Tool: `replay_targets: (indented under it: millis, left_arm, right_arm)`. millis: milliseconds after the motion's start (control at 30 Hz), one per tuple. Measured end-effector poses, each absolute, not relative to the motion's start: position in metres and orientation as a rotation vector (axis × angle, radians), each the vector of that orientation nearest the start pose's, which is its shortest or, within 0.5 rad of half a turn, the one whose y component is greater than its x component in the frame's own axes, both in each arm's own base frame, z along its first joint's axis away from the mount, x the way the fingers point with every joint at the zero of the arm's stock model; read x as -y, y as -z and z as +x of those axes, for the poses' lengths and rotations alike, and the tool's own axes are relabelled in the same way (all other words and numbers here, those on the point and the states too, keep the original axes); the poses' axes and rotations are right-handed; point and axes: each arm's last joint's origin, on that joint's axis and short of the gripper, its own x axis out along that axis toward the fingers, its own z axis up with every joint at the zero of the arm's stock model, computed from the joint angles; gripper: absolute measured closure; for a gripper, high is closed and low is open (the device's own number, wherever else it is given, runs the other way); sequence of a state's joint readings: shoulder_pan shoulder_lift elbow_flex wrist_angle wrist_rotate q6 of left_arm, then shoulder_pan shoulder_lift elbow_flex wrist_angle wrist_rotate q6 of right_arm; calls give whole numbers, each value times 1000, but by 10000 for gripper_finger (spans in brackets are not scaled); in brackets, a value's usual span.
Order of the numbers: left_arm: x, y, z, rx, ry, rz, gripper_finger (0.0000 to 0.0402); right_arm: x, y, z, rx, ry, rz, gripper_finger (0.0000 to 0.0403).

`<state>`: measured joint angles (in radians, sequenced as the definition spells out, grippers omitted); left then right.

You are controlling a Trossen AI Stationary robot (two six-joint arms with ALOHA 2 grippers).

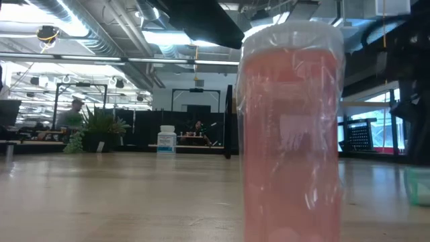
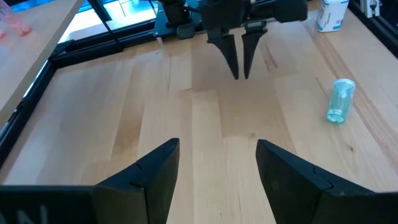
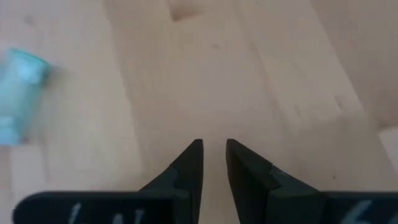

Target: Pick and place medicine bottles onto shelf by color

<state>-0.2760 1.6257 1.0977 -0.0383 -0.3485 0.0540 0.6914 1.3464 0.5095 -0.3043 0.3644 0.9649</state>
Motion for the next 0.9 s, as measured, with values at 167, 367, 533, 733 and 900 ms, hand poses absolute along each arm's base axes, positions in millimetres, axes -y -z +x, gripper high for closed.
replay_targets:
  millis: [167,367,533,733,900]
  left_arm:
    - [88,-245,346,-542,-56,226,195]
    - [87,-242,344,-574,-60,211,195]
    - [91,-239,341,-602,-54,200,195]
    - [102,-239,338,-599,-24,210,195]
    - [110,-238,334,-610,-1,222,195]
  right_arm:
    - [-136,-154,180,-965,161,311,331]
    - [-151,-195,195,-945,137,319,333]
    - [-165,-223,204,-990,118,272,359]
    - [-186,-244,213,-1124,154,193,397]
    - [-215,-253,217,-1164,72,186,394]
